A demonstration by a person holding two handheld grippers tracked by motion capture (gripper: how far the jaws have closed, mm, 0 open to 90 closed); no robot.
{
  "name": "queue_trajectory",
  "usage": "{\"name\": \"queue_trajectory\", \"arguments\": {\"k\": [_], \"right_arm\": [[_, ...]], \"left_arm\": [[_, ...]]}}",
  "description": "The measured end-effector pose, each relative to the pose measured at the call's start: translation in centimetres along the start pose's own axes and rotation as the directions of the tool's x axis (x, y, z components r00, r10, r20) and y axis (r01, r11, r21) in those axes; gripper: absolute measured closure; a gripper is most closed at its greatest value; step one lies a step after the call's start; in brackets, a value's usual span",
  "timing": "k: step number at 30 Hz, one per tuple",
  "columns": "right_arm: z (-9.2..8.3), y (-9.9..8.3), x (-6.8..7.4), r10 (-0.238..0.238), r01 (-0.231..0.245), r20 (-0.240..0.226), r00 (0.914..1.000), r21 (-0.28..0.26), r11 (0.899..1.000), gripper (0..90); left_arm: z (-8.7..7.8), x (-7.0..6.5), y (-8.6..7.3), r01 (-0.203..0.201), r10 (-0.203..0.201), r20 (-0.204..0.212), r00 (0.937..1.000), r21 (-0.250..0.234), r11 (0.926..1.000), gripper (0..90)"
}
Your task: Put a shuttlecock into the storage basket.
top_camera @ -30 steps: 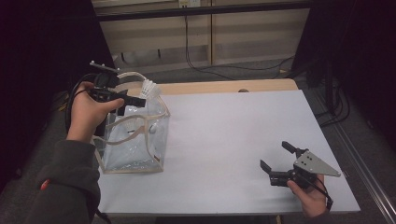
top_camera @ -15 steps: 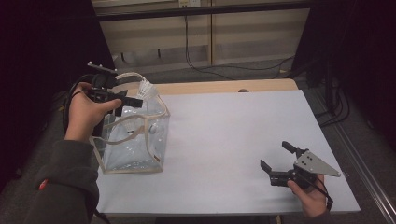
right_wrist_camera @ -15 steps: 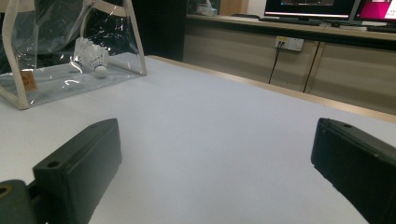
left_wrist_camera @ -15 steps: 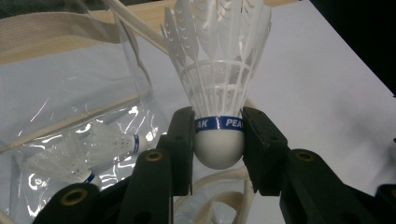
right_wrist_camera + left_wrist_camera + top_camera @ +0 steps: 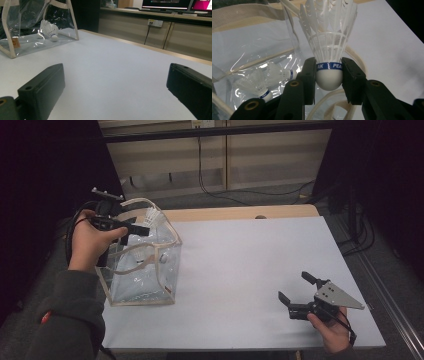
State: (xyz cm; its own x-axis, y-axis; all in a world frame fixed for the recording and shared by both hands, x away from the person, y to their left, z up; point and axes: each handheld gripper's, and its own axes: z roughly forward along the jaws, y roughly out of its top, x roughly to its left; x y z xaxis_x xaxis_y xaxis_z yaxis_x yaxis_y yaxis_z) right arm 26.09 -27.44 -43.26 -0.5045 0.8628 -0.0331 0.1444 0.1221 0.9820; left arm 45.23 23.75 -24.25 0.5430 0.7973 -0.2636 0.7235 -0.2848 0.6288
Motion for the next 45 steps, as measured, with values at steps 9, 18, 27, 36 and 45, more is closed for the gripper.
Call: {"name": "queue_trajectory", "arguments": {"k": [9,18,27,36,45], "right_arm": [[0.0,0.0,0.0,-0.002,0.002,0.001,1.0,0.001,1.0,1.7],[0.0,0.0,0.0,0.0,0.0,0.001,1.0,0.001,1.0,1.7],[0.0,0.0,0.0,0.001,-0.001,0.001,1.0,0.001,1.0,1.7],[0.0,0.0,0.0,0.0,0.0,0.0,1.0,-0.001,1.0,1.7],[0.0,0.0,0.0,-0.002,0.002,0.002,1.0,0.0,1.0,1.7]], "left_arm": [[0.0,0.4,-0.3,0.01,-0.01,-0.016,0.9998,-0.004,0.9999,65.5],[0.2,0.7,-0.5,0.009,-0.009,-0.023,0.9997,0.004,0.9999,65.4],[0.3,1.1,-0.8,0.017,-0.017,-0.036,0.9992,0.008,0.9998,65.4],[0.4,1.5,-1.2,0.03,-0.03,-0.043,0.9986,0.009,0.9995,65.4],[0.6,2.0,-1.6,0.038,-0.037,-0.054,0.9978,0.013,0.9992,65.2]]}}
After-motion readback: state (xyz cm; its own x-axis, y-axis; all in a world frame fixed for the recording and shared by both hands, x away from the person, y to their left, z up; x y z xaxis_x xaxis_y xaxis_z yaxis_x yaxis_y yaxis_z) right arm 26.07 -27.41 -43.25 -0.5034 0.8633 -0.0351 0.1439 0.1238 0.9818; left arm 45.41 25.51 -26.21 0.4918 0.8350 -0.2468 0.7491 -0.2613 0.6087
